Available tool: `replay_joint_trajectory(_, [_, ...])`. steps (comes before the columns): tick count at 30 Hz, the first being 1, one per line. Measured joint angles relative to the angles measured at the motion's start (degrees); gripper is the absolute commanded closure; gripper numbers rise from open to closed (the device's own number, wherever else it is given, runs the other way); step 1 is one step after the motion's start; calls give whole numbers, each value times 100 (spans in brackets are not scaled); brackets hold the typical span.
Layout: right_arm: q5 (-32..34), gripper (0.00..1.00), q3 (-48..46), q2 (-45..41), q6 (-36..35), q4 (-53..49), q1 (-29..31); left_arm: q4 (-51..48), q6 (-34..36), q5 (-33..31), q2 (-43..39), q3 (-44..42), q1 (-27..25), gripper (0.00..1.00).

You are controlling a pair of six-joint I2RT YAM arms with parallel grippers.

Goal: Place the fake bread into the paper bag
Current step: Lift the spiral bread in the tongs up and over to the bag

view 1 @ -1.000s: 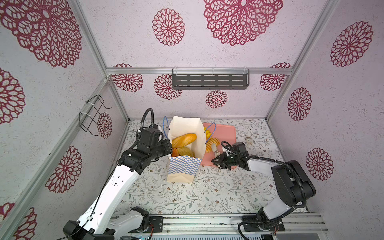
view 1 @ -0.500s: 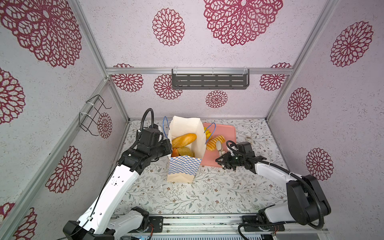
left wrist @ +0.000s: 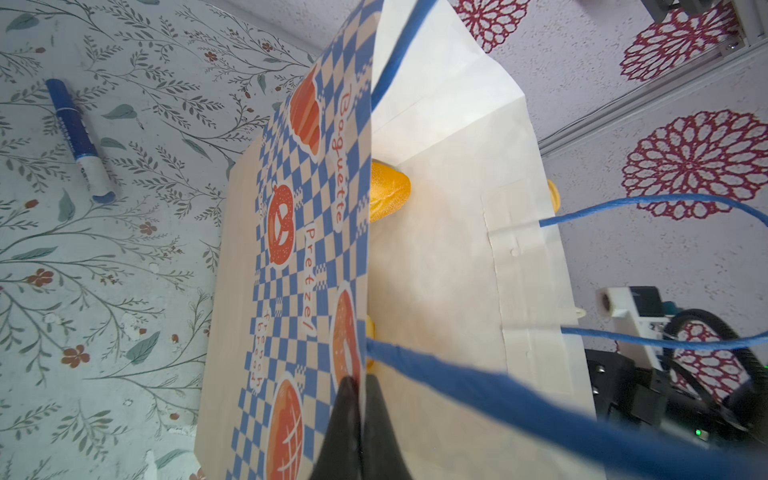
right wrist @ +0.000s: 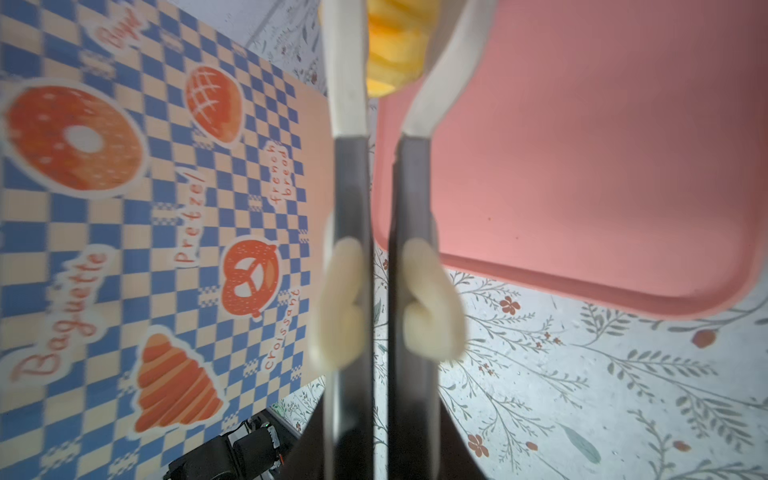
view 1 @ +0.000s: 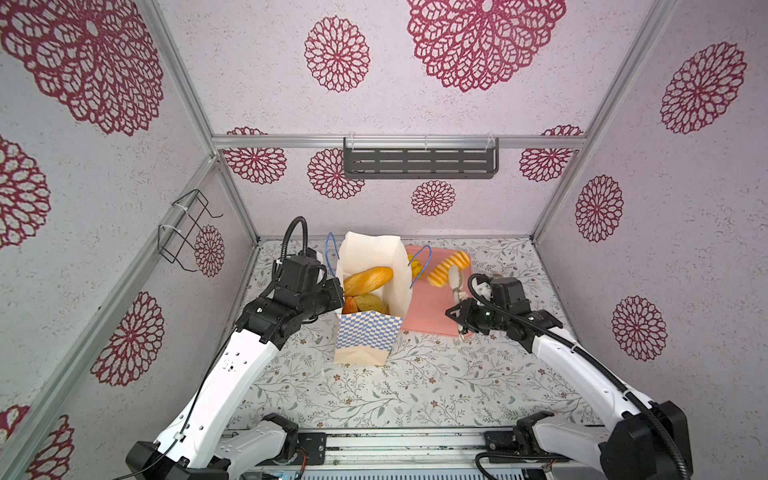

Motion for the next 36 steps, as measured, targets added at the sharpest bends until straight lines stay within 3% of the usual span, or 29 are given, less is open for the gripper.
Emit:
replay_joint_trajectory(10, [612, 100, 973, -238, -564, -708, -9, -2, -2, 0, 0, 0, 0, 100])
replay_joint_trajectory(21, [570, 100, 2175, -238, -946, -920, 109, 0, -2, 0, 7, 0, 0, 100])
replay_joint_trajectory(36, [422, 100, 2815, -22, -1252, -925, 1740, 11, -9, -15, 96, 2, 0, 100])
